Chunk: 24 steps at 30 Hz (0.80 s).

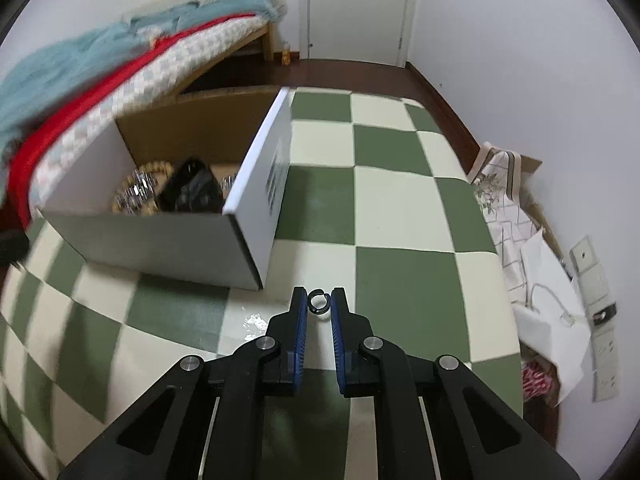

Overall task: Organize jewelry
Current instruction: 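Carry the black ring in the right tool over the white box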

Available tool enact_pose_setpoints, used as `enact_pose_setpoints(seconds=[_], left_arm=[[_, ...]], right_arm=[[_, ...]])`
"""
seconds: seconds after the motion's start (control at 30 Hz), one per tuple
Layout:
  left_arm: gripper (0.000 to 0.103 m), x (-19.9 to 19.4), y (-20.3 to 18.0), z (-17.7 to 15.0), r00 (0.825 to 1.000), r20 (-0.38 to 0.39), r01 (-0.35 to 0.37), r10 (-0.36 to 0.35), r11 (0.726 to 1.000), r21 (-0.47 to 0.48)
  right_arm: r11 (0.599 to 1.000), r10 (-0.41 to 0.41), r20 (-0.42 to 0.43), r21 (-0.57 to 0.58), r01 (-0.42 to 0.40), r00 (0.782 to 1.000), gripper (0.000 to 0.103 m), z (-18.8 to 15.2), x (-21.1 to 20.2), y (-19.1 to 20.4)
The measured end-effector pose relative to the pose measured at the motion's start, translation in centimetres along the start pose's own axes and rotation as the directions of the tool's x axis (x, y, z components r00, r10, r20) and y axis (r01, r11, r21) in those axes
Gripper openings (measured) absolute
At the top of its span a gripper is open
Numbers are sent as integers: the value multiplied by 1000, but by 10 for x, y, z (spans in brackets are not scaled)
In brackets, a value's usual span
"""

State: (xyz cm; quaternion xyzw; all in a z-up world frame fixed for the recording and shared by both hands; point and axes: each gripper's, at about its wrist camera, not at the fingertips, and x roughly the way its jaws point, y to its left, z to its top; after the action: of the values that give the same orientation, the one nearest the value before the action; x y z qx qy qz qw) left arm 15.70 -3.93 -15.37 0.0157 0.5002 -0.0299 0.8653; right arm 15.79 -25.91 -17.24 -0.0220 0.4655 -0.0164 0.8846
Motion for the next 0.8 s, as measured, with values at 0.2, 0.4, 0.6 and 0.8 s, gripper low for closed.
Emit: enact_pose_setpoints(seconds=[0.2,0.4,0.6,0.8], left_arm=[[0,-22,-7,30,994,15,112,-112,994,-16],[0,-32,-9,86,968,13,251,-251,968,-28],[0,-16,-12,118,948,-46,314,-314,949,-20],[0,10,-10,132,921,-125,367,-370,929,-44]], right_arm=[[992,102,77,70,-108,992,12,30,-50,-5],[965,228,103,105,-238,968,12,81,-74,7],[944,296,38,144,-298,954,12,111,-53,15],[928,339,-62,185,-323,939,12,115,-17,17]])
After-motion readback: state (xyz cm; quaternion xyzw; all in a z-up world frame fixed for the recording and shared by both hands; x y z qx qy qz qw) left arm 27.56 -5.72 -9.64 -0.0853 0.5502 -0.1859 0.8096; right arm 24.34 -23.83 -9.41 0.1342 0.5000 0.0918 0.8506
